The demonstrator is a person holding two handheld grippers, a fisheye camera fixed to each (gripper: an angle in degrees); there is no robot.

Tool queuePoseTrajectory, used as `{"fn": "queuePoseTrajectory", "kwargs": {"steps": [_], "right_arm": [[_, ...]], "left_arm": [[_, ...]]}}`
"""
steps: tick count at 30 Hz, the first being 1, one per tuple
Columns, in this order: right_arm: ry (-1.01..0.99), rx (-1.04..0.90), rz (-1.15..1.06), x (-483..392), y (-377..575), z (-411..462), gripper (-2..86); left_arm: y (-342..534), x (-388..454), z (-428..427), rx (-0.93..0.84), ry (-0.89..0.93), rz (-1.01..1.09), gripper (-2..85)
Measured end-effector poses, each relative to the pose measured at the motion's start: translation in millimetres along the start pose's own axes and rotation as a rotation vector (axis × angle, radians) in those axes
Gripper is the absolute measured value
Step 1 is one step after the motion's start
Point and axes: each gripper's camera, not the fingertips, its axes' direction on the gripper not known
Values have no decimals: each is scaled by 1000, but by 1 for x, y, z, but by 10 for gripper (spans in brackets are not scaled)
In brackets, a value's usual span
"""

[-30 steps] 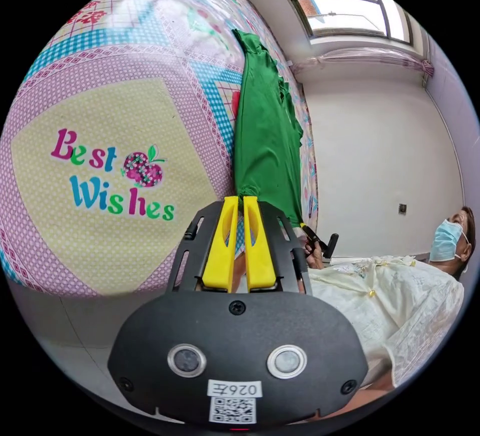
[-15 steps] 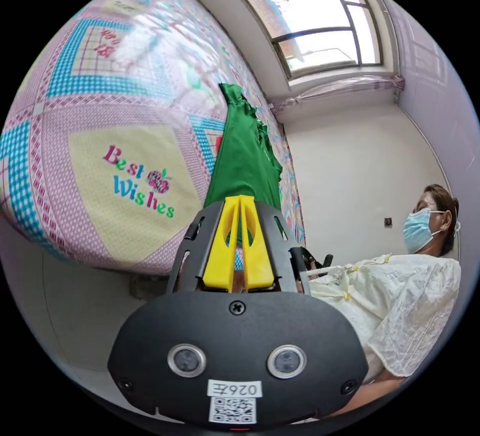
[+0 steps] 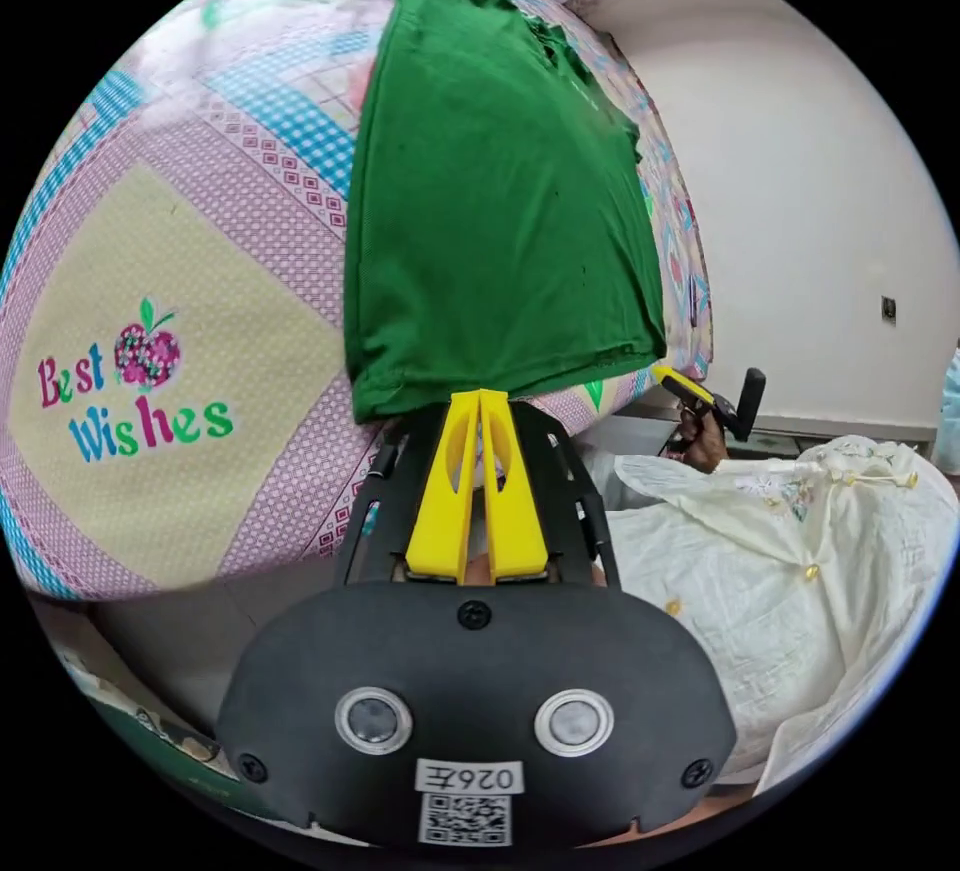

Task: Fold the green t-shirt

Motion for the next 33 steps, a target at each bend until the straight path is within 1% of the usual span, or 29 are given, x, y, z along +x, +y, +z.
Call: {"fn": "queuePoseTrajectory", "kwargs": {"steps": [1,3,5,6,7,8,9,10,11,12,14,16,17,18,20,21,24,26,29,31,33], "right_arm": [[1,36,3,0,-5,-7,-9],[-13,105,-7,-2,-23,-11,-9],[-26,123,-39,-3,-45,-5,-9],[-20,85,-67,-3,-56,6,-9],[2,14,-84,-1,-60,17,-9],[10,-13,-95,0,-57,21,-9],[-8,30,-91,2,-46,15,-9],[-22,-35,-86,4,-35,17,-9],[-38,-42,-89,4,-29,15,-9],[-57,-29,-67,5,-19,8,-9],[-64,-16,-38,7,-15,-2,-9],[-65,88,0,11,-28,-12,-9],[-66,108,8,12,-33,-11,-9],[-71,110,19,15,-44,-3,-9],[-121,0,-36,12,-53,20,-9],[-127,12,-63,7,-47,23,-9],[-74,-95,-116,-5,-25,26,-9],[-45,-37,-84,-4,-14,16,-9],[-46,73,-6,8,-23,-2,-9],[-72,200,49,23,-46,-13,-9],[-90,279,100,39,-71,-15,-9]], "left_arm": [[-2,5,-8,65,10,12,-10],[-18,12,-9,101,24,49,-10],[-36,12,1,70,16,66,-10],[-42,7,11,13,10,74,-10],[-37,1,19,-54,-42,74,-10],[-31,-3,23,-85,-72,77,-10],[-14,-11,21,-75,-58,74,-10],[5,-23,17,-63,-40,20,-10],[14,-28,15,-60,-36,2,-10],[31,-33,12,-55,-54,-25,-10],[47,-26,6,-23,-106,-12,-10],[46,-10,5,44,-121,48,-10],[42,-7,8,50,-127,65,-10],[32,-4,20,30,-144,95,-10],[23,-9,44,-83,-185,109,-10],[31,-13,55,-141,-219,133,-10],[72,-32,46,-100,-229,48,-10],[90,-34,34,-44,-237,8,-10],[79,-13,19,75,-224,56,-10],[41,16,20,167,-212,153,-10],[6,39,26,231,-212,234,-10]]}}
